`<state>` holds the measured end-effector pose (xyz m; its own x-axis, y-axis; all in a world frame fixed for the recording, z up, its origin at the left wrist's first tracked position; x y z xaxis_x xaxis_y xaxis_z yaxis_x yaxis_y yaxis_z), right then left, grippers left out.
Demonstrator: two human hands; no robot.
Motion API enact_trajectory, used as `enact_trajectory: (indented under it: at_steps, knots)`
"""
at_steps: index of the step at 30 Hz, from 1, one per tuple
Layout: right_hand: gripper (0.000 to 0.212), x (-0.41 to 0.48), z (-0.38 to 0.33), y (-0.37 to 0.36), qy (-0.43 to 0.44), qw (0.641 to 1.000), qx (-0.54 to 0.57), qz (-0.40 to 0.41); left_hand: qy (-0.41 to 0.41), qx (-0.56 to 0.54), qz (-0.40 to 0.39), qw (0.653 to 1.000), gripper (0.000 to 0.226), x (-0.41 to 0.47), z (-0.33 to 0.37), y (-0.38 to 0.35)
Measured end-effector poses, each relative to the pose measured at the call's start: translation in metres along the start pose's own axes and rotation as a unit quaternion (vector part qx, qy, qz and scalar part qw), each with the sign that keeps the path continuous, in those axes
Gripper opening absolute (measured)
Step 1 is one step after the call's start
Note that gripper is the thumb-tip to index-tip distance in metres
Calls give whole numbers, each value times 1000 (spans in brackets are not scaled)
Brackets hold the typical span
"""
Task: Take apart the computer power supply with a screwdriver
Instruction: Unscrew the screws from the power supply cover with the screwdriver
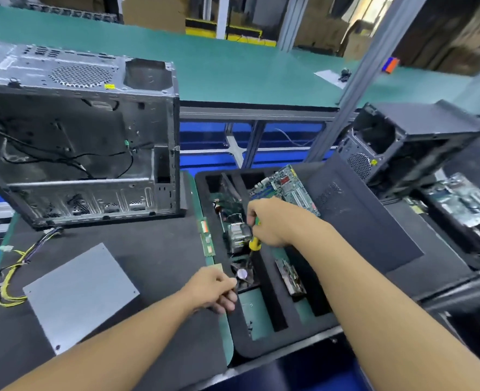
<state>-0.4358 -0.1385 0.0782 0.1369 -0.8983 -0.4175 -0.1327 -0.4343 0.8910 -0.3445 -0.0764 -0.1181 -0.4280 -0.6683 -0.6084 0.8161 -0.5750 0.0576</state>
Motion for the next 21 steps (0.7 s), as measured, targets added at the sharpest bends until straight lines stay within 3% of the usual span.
enact_trajectory:
  at_steps: [3,5,7,10,14,17,19,21]
  knots:
    - [17,-20,37,-2,-32,999,7,8,8,-13,6,1000,15,18,13,-29]
    - [18,-33,59,-6,-53,998,16,6,17,15,-12,1000,23,29,23,-49]
    - [18,-46,73,-13,-65,998,24,-6,5,106,-1,994,32,42,35,-56]
    - [17,-56,85,-19,-71,997,27,-17,-18,321,57,945,40,51,56,-47]
    - [16,-54,85,-20,-73,996,47,-12,-67,387,88,915,41,46,69,-23]
    - [17,-47,70,-16,-53,997,53,-9,-118,520,32,846,29,32,63,0]
    - [18,-42,55,-15,-34,998,58,-12,-126,615,-40,777,42,17,44,24]
    - [19,-36,38,-14,-17,998,57,-18,-74,670,-72,735,59,-1,18,64]
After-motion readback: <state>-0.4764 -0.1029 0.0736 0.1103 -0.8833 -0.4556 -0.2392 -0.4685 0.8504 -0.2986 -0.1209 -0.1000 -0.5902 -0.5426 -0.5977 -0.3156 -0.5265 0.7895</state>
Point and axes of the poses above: each hand's wrist, its own x-axis towards the middle knuckle, its own y-axis out of the back of the hand, z = x × y, the point moved 10 cm from there along x, towards the middle knuckle, and after that the axes turned 4 degrees about x, right-handed, at the moved point
